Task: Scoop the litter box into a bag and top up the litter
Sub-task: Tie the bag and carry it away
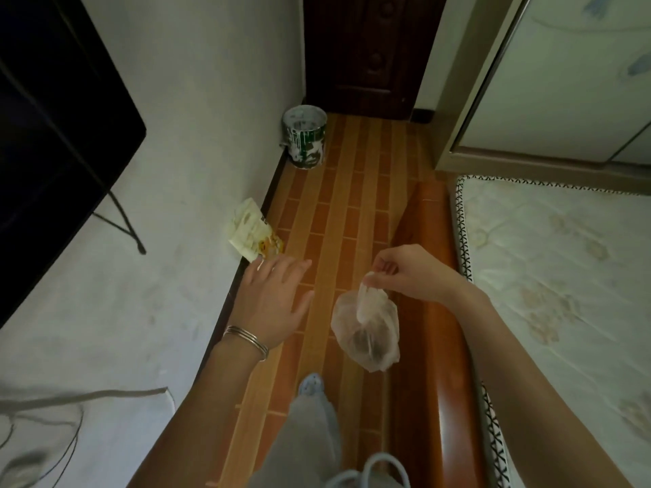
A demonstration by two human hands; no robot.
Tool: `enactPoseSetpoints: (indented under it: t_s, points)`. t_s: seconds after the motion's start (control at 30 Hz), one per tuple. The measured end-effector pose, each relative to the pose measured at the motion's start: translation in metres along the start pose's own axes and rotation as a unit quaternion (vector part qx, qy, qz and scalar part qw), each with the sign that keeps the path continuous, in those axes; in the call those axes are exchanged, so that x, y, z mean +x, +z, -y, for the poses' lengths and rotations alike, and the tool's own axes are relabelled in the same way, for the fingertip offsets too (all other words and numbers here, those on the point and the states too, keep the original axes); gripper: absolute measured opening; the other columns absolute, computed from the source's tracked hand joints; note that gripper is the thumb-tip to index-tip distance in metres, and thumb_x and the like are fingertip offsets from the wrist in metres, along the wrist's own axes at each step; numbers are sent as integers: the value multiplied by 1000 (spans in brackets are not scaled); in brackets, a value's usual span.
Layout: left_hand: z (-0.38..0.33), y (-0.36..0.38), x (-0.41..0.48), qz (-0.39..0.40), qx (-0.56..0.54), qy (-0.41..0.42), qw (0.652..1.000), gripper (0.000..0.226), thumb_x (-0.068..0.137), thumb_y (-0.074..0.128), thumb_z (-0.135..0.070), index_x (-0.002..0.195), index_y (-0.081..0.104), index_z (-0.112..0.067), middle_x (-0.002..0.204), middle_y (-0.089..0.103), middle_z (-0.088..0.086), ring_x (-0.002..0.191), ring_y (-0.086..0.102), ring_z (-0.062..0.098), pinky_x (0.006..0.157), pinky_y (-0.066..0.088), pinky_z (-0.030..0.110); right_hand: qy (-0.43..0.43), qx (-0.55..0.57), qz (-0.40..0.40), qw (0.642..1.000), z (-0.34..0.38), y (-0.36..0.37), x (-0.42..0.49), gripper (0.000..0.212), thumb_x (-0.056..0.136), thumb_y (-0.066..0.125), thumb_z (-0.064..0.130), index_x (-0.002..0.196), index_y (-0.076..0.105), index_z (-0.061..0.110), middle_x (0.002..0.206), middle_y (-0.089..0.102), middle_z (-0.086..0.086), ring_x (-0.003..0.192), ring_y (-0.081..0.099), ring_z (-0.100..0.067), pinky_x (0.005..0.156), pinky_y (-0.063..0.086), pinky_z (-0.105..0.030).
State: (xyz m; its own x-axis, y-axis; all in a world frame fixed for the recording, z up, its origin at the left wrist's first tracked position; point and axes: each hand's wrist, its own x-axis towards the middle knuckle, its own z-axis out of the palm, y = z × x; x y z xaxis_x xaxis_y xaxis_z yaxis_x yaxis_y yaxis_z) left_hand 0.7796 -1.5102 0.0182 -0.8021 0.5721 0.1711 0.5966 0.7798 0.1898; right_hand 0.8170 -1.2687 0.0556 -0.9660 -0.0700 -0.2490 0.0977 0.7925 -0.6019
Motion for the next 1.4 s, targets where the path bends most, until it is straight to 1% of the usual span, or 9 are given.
enactPoseSetpoints:
  t_s: [0.13,0.3,0.47,0.6,0.8,0.97,1.03,1.17,1.4]
  points:
    - [22,-1,75,6,-6,11,1000,44,88,50,-42,128,53,-22,125,58,0,118,51,21,102,38,44,12,-4,-31,999,-4,-35,58,17,82,65,40,81,59,24,78,61,9,76,58,-8,63,44,-19]
    - [47,-2,161,5,-2,32,999,45,88,52,-41,130,51,-23,130,55,0,122,48,21,105,33,42,-25,-13,-104,994,-9,-66,126,15,82,65,38,84,56,26,78,53,17,79,50,-3,63,33,-13]
    - [67,3,228,22,11,42,999,47,91,45,-44,134,46,-25,136,49,-2,129,40,18,110,27,40,-40,-23,-161,986,-24,-93,183,17,84,61,40,86,58,24,82,55,15,87,47,-7,72,36,-22]
    - [76,18,277,39,22,39,998,48,91,45,-44,135,44,-26,137,49,-3,130,40,18,110,27,40,-49,-28,-183,981,-45,-116,228,20,84,60,41,87,60,22,84,58,12,89,47,-6,73,36,-21]
    - [78,47,368,29,32,16,999,43,89,52,-41,126,56,-20,125,59,1,119,52,22,104,36,45,-59,-20,-164,985,-90,-161,307,15,82,60,41,83,56,27,78,53,18,83,45,1,68,36,-15]
    - [69,54,454,22,36,-8,999,47,88,38,-45,122,59,-20,120,61,0,116,53,22,103,38,44,-71,-24,-139,987,-123,-219,375,13,82,59,39,84,55,27,79,51,18,84,47,-2,67,37,-13]
    - [65,56,493,24,32,-19,999,47,90,37,-46,125,57,-21,121,60,-2,118,51,21,103,37,43,-84,-22,-127,988,-137,-243,405,13,83,60,36,85,56,24,80,53,16,84,48,-5,67,39,-15]
    - [62,66,555,17,33,-44,998,49,90,32,-47,125,56,-23,122,60,-1,119,51,21,105,35,43,-116,-24,-103,988,-159,-282,460,13,85,61,31,86,56,20,83,55,9,84,50,-12,72,44,-27]
    - [83,76,633,25,49,-58,997,53,90,26,-47,118,61,-20,120,61,0,116,53,22,103,34,43,-116,-37,-99,988,-186,-324,545,11,85,60,31,87,55,22,84,55,10,84,50,-8,73,46,-27]
